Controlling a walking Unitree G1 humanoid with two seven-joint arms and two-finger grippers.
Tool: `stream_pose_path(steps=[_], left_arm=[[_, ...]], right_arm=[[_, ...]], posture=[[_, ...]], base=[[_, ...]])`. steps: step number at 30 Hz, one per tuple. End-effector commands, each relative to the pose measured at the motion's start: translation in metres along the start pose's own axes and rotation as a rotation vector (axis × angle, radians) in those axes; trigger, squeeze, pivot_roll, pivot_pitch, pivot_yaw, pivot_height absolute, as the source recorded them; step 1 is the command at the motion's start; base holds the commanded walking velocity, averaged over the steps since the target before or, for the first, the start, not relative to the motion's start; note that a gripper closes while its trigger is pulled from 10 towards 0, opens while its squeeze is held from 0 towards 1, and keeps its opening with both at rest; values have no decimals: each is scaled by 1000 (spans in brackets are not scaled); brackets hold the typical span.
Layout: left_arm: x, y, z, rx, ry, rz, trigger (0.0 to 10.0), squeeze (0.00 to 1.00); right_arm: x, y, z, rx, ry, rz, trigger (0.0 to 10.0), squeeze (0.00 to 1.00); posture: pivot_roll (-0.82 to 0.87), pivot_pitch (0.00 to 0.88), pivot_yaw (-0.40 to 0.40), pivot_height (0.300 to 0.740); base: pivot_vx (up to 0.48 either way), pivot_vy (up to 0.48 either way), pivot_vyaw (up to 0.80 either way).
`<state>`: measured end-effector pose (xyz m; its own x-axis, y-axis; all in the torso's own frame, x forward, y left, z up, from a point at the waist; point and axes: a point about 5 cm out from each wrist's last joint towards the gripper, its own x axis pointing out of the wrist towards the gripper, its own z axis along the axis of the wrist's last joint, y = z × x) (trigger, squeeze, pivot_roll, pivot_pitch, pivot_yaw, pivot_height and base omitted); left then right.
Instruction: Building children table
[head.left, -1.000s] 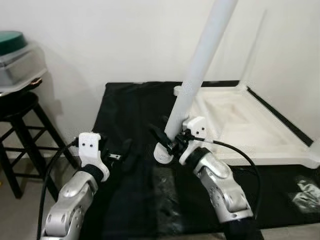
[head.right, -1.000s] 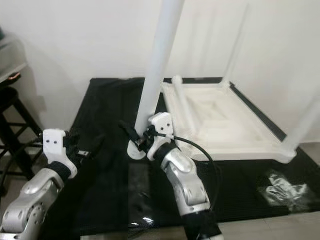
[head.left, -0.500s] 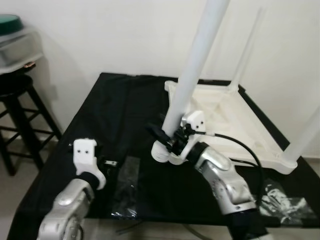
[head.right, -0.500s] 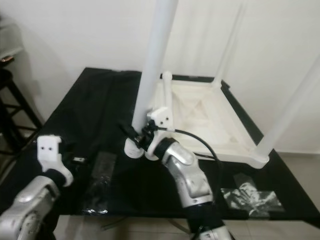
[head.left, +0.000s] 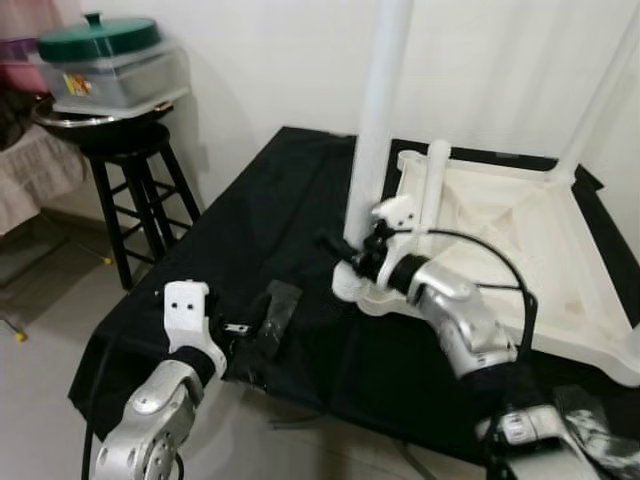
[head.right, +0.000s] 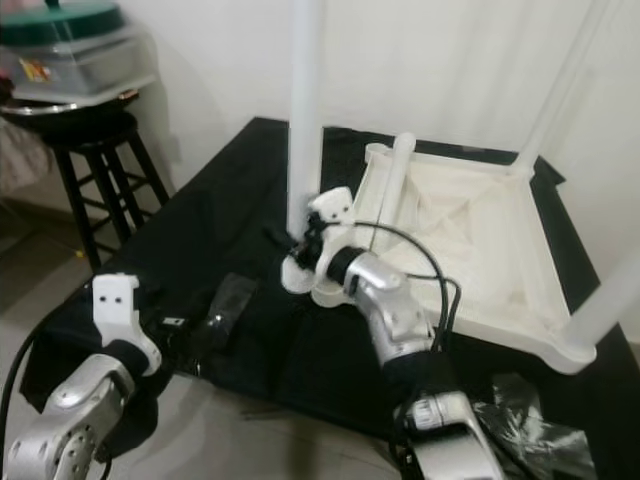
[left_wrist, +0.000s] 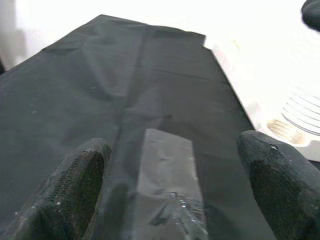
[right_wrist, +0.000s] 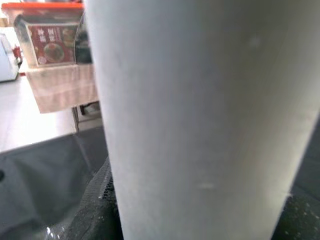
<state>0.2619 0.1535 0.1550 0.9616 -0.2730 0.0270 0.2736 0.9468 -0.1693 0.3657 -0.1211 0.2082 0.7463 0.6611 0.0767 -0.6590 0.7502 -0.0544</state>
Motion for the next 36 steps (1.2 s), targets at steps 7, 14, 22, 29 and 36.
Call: stream_pose_path(steps=[7,14,22,29,36], left_arm=[[-5,-1,2,-15,17,7,10000,0],[-8,2,6,-1,22,40,10000,0],[-8,-1,8,10,45,26,10000,0],[-7,0,9,28,38,43,10000,0],[-5,0,10,55,31,32,10000,0]], right_arm=[[3,-5,7,18,-14,65,10000,0],[8,2,-3,37,14,154,10000,0],[10,23,-9,51,24,299,10000,0],[7,32,-5,88,-37,315,10000,0],[3,27,5,131,-97,310,10000,0]], posture=[[-29,123,-68,740],[-27,159,-70,740],[-31,173,-73,740],[-31,161,-67,740],[-40,140,-62,740]], base=[[0,-335,0],[0,0,0],[0,300,0],[0,418,0],[0,0,0]])
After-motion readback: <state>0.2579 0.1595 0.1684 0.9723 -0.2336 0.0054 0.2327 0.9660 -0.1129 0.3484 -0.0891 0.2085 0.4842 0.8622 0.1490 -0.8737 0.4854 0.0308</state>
